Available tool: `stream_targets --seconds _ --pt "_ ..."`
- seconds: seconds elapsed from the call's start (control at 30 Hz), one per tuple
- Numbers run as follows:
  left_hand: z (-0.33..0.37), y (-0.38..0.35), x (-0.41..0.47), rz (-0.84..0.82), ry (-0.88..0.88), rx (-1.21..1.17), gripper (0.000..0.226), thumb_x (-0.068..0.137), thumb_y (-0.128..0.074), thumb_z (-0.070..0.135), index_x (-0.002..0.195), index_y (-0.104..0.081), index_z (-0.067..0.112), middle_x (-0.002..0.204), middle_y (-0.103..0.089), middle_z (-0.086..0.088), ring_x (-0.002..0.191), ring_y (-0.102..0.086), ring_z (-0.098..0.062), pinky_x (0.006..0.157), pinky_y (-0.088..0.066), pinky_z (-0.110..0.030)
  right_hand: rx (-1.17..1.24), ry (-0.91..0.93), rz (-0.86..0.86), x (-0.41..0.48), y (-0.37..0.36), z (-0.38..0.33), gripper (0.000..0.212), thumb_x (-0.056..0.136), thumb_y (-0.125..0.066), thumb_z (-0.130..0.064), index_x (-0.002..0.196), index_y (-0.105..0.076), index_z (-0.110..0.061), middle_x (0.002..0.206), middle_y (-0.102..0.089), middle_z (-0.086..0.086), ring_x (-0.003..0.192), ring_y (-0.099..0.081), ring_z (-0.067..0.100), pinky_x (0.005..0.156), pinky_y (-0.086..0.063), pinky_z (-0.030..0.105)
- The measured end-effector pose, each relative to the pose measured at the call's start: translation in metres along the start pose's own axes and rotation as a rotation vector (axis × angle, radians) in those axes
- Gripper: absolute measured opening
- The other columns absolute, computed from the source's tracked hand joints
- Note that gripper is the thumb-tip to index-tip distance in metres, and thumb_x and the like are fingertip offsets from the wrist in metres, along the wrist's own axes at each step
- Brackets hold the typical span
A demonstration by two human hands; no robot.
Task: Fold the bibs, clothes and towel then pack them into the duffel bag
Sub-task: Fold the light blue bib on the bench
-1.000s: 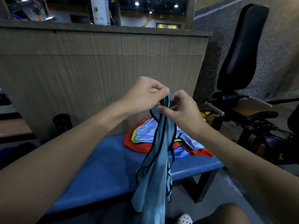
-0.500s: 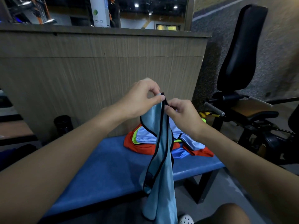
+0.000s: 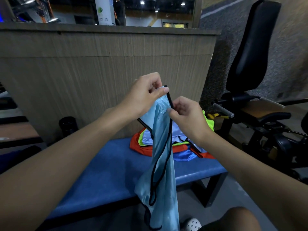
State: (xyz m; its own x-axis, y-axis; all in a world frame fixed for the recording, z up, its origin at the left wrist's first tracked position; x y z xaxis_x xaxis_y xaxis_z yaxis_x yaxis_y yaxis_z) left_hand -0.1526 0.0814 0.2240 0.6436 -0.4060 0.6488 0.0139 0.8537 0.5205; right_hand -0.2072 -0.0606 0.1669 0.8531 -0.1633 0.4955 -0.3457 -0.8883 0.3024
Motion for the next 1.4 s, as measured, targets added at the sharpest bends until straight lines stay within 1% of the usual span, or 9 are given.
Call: stream_targets --seconds 0.2,0.3,0.4,0.83,0.97,1.03,1.13,1.27,1.4 --pt "-0.006 0.004 -0.004 -0.056 0.001 -0.015 0.018 0.097 -0.060 0.014 0.081 -0.053 0.007 0.058 -0.036 -0.004 0.047 -0.027 -0.005 0.046 -0.023 -0.020 0.061 -0.079 -0.164 -0.004 -0.014 0.004 0.012 0.090 -0.062 0.002 0.100 -0.056 0.005 0.081 -0.063 0.018 0.071 -0.055 0.020 0.070 -0.051 0.044" --pt "-0.014 0.004 -0.006 -0.027 0.096 -0.032 0.016 0.099 -0.057 0.012 0.085 -0.055 0.006 0.057 -0.037 -0.005 0.044 -0.026 -0.004 0.045 -0.022 -0.021 -0.033 -0.123 -0.221 -0.008 -0.021 0.017 0.015 0.089 -0.062 -0.003 0.089 -0.056 0.010 0.074 -0.057 0.017 0.068 -0.049 0.017 0.066 -0.045 0.040" --pt "-0.024 0.003 -0.010 0.012 0.174 -0.109 0.020 0.101 -0.054 0.014 0.081 -0.053 0.014 0.063 -0.039 -0.008 0.052 -0.028 -0.013 0.051 -0.021 -0.026 -0.038 -0.173 -0.262 -0.013 -0.027 0.029 0.014 0.086 -0.059 -0.002 0.089 -0.057 0.011 0.088 -0.062 0.031 0.073 -0.052 0.018 0.077 -0.051 0.053" --pt "-0.032 0.004 -0.023 0.095 0.212 -0.188 0.019 0.102 -0.050 0.010 0.084 -0.048 0.011 0.060 -0.034 -0.002 0.049 -0.027 -0.001 0.048 -0.023 -0.017 -0.045 -0.176 -0.343 -0.029 -0.036 0.039 0.015 0.088 -0.058 0.004 0.080 -0.064 -0.007 0.077 -0.067 0.011 0.072 -0.059 0.017 0.077 -0.053 0.044" --pt "-0.037 0.003 -0.024 0.067 0.249 -0.230 0.017 0.102 -0.048 0.020 0.086 -0.045 0.013 0.069 -0.058 -0.031 0.062 -0.055 -0.020 0.059 -0.041 -0.032 -0.068 -0.179 -0.444 -0.033 -0.039 0.044 0.004 0.087 -0.060 -0.001 0.084 -0.060 -0.003 0.082 -0.063 0.027 0.074 -0.053 0.018 0.074 -0.051 0.048" --pt "-0.037 0.004 -0.024 0.096 0.301 -0.259 0.015 0.105 -0.042 0.013 0.090 -0.044 0.013 0.067 -0.066 -0.017 0.061 -0.060 -0.019 0.062 -0.045 -0.033 -0.059 -0.200 -0.484 -0.038 -0.040 0.048 0.011 0.090 -0.061 -0.004 0.082 -0.059 -0.010 0.078 -0.063 0.011 0.073 -0.055 0.013 0.070 -0.049 0.034" --pt "-0.036 0.009 -0.021 0.135 0.344 -0.258 0.013 0.105 -0.038 0.008 0.094 -0.043 0.014 0.059 -0.056 0.000 0.055 -0.051 -0.010 0.061 -0.042 -0.027 -0.120 -0.195 -0.495 -0.042 -0.039 0.051 0.020 0.092 -0.059 -0.006 0.076 -0.056 -0.017 0.070 -0.056 -0.007 0.062 -0.050 0.002 0.062 -0.043 0.020" --pt "-0.035 0.009 -0.025 -0.161 0.239 0.015 0.020 0.098 -0.058 0.036 0.104 -0.059 0.017 0.092 -0.061 0.013 0.082 -0.057 0.006 0.080 -0.045 -0.020 -0.145 -0.157 -0.399 -0.038 -0.033 0.056 0.022 0.093 -0.054 -0.003 0.078 -0.061 -0.018 0.077 -0.062 -0.006 0.071 -0.056 0.007 0.072 -0.050 0.028" --pt "-0.036 -0.007 -0.041 -0.535 0.166 0.334 0.052 0.075 -0.076 0.059 0.115 -0.067 0.027 0.112 -0.067 0.014 0.106 -0.061 -0.003 0.094 -0.049 -0.028 -0.088 -0.132 -0.335 -0.034 -0.032 0.051 0.020 0.094 -0.056 -0.002 0.080 -0.063 -0.015 0.064 -0.055 -0.012 0.057 -0.045 -0.002 0.058 -0.036 0.015"
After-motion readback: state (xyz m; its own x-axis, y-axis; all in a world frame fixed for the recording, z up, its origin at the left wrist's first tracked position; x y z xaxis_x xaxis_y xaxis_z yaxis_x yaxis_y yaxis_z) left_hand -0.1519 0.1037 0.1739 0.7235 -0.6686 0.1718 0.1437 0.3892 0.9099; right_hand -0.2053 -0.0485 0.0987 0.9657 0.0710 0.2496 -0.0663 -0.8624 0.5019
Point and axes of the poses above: each hand's wrist, its own x-axis towards the middle knuckle, its own y-axis out of the back of the hand, z = x × y, the point moved 4 cm from there along x, towards the middle knuckle
